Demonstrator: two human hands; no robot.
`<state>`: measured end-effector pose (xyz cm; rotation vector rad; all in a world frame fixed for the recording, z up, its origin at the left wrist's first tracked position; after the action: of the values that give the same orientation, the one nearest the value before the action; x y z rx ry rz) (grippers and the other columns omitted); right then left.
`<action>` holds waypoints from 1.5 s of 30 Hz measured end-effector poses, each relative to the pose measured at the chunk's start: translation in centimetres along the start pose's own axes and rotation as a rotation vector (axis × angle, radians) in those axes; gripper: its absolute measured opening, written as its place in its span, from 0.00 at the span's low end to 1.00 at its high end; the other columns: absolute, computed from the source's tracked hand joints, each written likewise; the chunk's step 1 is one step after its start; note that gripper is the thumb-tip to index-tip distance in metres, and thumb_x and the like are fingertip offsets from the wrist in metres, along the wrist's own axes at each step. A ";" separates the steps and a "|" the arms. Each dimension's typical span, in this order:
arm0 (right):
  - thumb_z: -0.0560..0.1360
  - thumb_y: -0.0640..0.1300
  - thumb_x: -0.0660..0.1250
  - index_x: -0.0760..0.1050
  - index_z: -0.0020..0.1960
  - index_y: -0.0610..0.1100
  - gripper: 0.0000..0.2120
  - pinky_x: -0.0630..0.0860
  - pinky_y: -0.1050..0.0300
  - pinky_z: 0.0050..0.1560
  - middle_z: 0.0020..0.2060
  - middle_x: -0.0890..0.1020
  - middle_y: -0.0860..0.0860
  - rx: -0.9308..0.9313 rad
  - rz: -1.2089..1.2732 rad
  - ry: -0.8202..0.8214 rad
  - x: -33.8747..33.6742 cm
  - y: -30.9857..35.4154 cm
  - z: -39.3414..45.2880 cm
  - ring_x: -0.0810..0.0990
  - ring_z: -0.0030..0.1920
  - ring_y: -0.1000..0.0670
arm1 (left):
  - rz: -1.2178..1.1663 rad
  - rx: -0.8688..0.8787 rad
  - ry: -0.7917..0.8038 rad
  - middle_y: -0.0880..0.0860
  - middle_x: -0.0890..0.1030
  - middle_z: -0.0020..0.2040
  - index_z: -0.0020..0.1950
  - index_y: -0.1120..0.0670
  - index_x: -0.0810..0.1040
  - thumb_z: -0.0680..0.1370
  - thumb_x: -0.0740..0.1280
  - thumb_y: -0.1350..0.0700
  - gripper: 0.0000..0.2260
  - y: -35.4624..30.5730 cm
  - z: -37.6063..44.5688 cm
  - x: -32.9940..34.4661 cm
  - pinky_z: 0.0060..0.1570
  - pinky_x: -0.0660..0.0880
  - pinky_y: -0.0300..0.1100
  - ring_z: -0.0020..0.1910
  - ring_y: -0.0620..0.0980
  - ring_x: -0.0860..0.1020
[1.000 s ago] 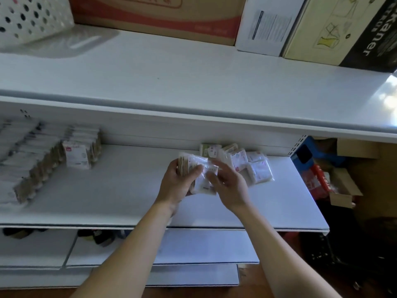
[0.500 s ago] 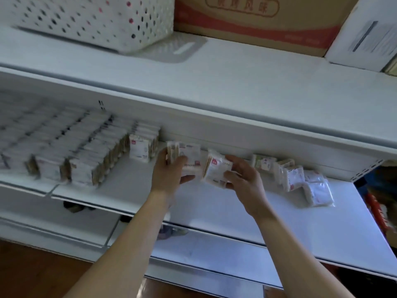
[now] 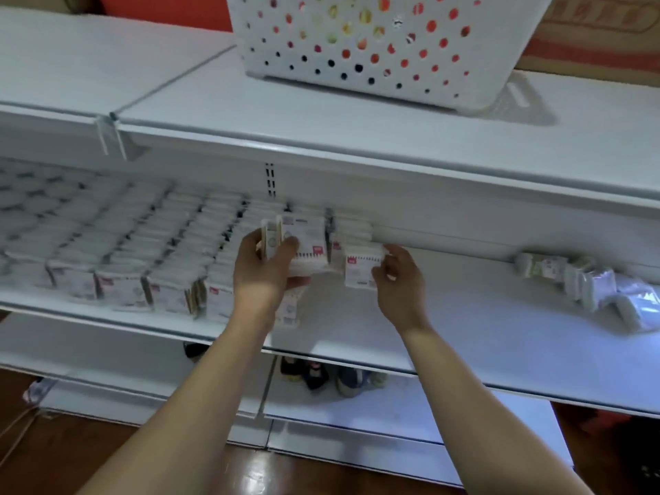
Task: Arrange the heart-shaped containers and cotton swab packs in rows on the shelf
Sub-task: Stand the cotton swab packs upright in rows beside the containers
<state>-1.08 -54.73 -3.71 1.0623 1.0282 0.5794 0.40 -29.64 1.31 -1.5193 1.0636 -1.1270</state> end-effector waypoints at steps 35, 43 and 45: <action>0.79 0.39 0.63 0.75 0.57 0.71 0.24 0.82 0.47 0.54 0.57 0.79 0.58 -0.057 0.049 0.277 -0.3 7.6 -2.1 0.81 0.55 0.53 | 0.061 -0.071 0.440 0.48 0.85 0.50 0.57 0.52 0.79 0.80 0.69 0.54 0.07 -0.3 0.5 5.1 0.47 0.83 0.50 0.49 0.51 0.85; 0.75 0.38 0.73 0.75 0.55 0.42 0.10 0.83 0.52 0.43 0.48 0.85 0.43 0.209 0.427 0.093 0.4 5.8 -3.5 0.86 0.42 0.46 | -0.019 -0.098 0.382 0.56 0.85 0.54 0.60 0.57 0.78 0.81 0.68 0.58 0.09 0.6 0.2 4.3 0.46 0.83 0.47 0.51 0.55 0.85; 0.76 0.36 0.70 0.77 0.51 0.47 0.08 0.82 0.54 0.43 0.45 0.85 0.49 0.113 0.358 -0.018 -0.9 5.9 -2.6 0.85 0.41 0.50 | -0.008 -0.111 0.287 0.56 0.84 0.53 0.60 0.56 0.78 0.82 0.65 0.55 0.08 0.7 0.7 3.3 0.45 0.83 0.48 0.49 0.54 0.85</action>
<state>-3.35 -51.97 1.70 1.3623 0.8673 0.8055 1.63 -32.84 1.04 -1.4769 1.3331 -1.3393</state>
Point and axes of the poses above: each hand's wrist, its own z-axis towards the middle knuckle, its own x-axis out of the palm, y = z × x, the point moved 7 cm from there along z, towards the middle knuckle
